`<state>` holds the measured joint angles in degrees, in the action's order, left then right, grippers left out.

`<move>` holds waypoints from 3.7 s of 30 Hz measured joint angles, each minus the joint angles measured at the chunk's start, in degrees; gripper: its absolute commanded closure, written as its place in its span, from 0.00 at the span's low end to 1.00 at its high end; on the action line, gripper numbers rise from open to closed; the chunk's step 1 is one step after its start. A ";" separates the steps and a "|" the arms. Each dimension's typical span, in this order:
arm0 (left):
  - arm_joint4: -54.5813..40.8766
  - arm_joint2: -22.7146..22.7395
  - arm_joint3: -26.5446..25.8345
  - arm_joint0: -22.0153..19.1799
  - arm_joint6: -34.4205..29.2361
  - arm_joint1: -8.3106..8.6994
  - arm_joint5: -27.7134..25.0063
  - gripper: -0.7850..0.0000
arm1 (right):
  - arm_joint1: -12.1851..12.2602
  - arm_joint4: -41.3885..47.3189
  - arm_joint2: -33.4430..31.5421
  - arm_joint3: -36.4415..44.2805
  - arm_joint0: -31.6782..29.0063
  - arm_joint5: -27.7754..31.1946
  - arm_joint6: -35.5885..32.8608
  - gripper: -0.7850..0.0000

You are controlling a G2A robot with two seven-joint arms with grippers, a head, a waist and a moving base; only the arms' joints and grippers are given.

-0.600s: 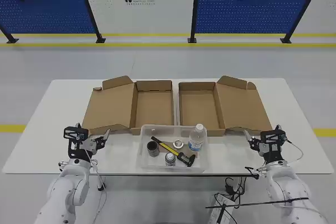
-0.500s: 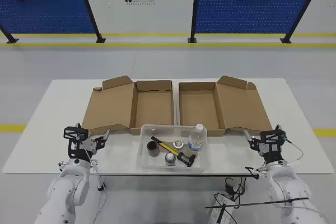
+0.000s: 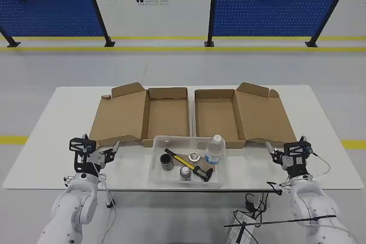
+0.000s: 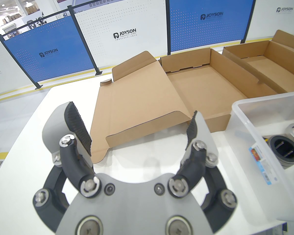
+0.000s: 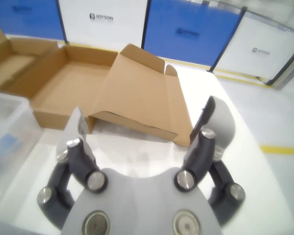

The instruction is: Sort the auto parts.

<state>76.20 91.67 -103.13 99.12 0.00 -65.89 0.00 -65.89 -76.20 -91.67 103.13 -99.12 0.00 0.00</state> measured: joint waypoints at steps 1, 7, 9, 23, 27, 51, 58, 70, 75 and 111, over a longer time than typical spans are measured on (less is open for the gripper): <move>0.00 0.00 0.00 0.00 0.00 0.00 0.00 0.00 | 0.00 0.00 0.00 0.00 0.00 0.00 0.00 0.00; -0.04 0.00 -0.03 -0.23 -0.01 -0.05 -0.13 0.00 | 0.00 0.00 0.00 0.00 0.00 0.00 0.00 0.00; -0.23 -0.53 -0.33 -0.62 -0.83 -0.15 -0.73 0.00 | 0.00 0.00 0.00 0.00 0.00 0.00 0.00 0.00; -8.69 -9.19 -9.63 -5.50 -11.08 -0.89 -10.77 0.00 | 0.00 0.00 0.00 0.00 0.00 0.00 0.00 0.00; -14.33 -12.80 -11.02 -8.14 -17.66 -1.31 -10.98 0.00 | 0.00 0.00 0.00 0.00 0.00 0.00 0.00 0.00; -12.45 -20.27 -9.00 -11.75 -22.06 -1.13 -21.88 0.00 | 0.00 0.00 0.00 0.00 0.00 0.00 0.00 0.00; -12.49 -20.27 -8.98 -11.73 -22.10 -1.13 -21.84 0.00 | 0.00 0.00 0.00 0.00 0.00 0.00 0.00 0.00; -9.07 -21.37 -9.34 -13.47 -21.67 -1.14 -22.71 0.00 | 0.00 0.00 0.00 0.00 0.00 0.00 0.00 0.00; -8.91 -26.28 -5.03 -21.15 -22.81 -2.01 -24.83 0.00 | 0.00 0.00 0.00 0.00 0.00 0.00 0.00 0.00; -22.93 -47.93 24.77 -45.80 -27.04 -10.44 -20.39 0.00 | 0.00 0.00 0.00 0.00 0.00 0.00 0.00 0.00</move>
<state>53.28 43.74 -78.36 53.32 -27.04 -76.33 -20.39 -65.89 -76.20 -91.67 103.13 -99.12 0.00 0.00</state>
